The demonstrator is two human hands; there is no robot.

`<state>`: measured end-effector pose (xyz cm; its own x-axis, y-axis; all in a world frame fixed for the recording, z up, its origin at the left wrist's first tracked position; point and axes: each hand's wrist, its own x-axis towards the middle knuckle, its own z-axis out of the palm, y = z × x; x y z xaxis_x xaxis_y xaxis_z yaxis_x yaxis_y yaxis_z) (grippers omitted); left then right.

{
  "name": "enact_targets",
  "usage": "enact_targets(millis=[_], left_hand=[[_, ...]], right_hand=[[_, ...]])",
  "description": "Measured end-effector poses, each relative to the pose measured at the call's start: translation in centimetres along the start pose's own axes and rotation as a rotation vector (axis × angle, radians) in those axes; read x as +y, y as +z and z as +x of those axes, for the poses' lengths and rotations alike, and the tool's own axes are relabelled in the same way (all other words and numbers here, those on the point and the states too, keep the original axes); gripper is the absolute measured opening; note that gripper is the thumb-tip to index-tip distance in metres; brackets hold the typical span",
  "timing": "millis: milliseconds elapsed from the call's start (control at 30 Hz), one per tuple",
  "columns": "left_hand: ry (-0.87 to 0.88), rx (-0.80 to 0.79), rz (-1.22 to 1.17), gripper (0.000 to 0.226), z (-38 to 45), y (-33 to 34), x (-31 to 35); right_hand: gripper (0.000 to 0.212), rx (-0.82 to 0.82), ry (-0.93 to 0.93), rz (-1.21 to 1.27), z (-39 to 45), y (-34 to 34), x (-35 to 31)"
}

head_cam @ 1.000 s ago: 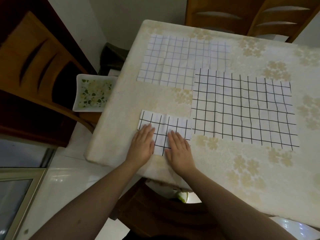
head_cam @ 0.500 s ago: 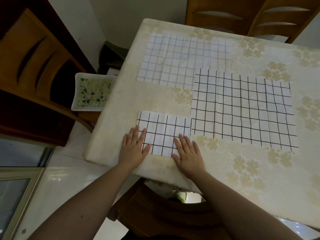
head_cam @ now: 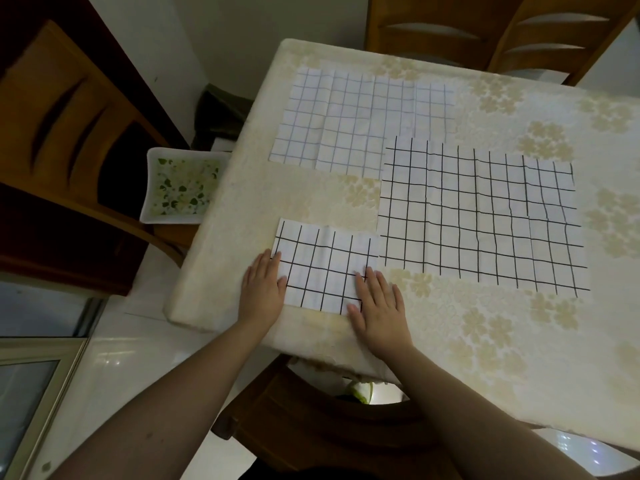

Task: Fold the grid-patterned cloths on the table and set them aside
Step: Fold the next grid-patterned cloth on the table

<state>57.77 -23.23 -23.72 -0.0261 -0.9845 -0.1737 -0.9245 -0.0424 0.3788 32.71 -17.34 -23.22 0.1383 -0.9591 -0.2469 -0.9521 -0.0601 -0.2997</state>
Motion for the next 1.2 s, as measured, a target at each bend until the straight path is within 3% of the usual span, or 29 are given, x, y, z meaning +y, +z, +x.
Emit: enact_targets(millis=[300, 567, 667, 933, 1033, 1200], left_hand=[[-0.122, -0.023, 0.180, 0.055, -0.5, 0.5, 0.7], [-0.261, 0.103, -0.056, 0.050, -1.3, -0.4, 1.4], [-0.239, 0.159, -0.082, 0.049, -2.7, -0.8, 1.4], [-0.231, 0.133, -0.171, 0.048, -4.7, -0.4, 0.6], [-0.234, 0.162, -0.208, 0.045, -4.3, -0.6, 0.6], [-0.264, 0.198, -0.320, 0.040, -4.2, -1.4, 1.2]], right_hand=[[0.057, 0.004, 0.001, 0.014, 6.7, -3.7, -1.1], [0.046, -0.096, -0.013, 0.053, 14.5, -6.9, -3.1], [0.047, -0.184, -0.005, 0.011, 16.6, -7.4, -4.0], [0.047, -0.354, 0.013, -0.081, 19.1, -8.5, -4.6], [0.044, -0.377, 0.037, 0.023, 18.7, -8.4, -4.1], [0.030, -0.396, 0.027, 0.424, 17.0, -9.5, -3.1]])
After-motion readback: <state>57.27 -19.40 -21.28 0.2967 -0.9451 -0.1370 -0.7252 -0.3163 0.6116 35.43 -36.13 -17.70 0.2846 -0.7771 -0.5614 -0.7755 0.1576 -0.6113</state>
